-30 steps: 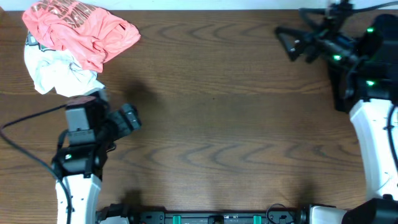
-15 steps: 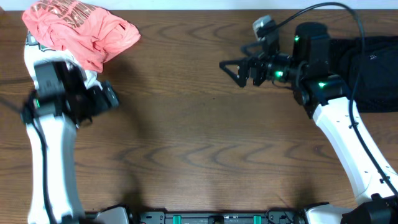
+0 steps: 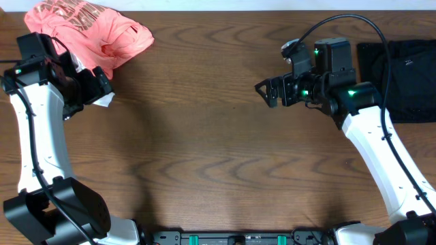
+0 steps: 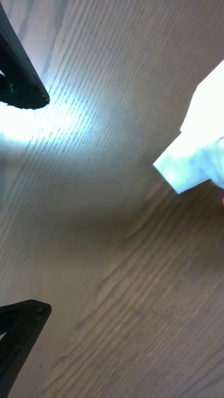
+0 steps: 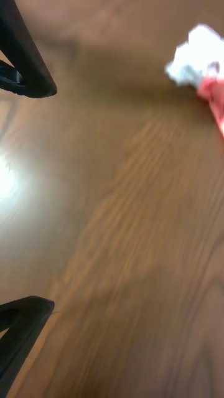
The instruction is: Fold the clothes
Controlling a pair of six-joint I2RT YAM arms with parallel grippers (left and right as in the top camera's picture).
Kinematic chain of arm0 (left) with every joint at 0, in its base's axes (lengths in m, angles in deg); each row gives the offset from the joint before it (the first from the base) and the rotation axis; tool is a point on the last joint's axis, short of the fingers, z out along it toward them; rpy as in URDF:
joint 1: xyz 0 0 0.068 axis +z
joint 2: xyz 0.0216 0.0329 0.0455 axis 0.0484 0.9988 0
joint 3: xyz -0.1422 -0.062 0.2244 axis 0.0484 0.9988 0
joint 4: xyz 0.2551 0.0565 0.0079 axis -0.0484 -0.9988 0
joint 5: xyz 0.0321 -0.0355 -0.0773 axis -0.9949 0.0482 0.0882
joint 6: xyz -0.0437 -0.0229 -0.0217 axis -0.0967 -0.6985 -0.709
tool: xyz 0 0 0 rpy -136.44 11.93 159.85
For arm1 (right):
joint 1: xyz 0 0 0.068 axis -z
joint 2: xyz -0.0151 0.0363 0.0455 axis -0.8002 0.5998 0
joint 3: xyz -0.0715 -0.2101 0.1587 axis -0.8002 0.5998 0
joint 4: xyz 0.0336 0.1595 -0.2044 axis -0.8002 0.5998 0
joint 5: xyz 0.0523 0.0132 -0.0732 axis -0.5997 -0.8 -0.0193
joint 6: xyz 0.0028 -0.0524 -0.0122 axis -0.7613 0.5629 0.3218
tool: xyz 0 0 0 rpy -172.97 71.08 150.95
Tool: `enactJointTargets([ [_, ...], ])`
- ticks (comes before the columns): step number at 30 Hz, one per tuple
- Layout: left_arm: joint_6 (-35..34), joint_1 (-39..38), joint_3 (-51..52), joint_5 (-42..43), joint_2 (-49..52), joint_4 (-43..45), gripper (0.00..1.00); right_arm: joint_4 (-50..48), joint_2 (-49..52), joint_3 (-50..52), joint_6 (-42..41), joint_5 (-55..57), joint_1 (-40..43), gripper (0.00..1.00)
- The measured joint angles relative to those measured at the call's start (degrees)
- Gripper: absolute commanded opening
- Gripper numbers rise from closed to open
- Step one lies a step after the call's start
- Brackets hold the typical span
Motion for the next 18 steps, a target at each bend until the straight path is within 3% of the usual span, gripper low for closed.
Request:
enactJointTargets([
  [18,0.0,0.0,0.0,0.3,0.0,-2.2,0.98,0.1,0.0,0.0,0.0,7.6,0.0,0.99],
])
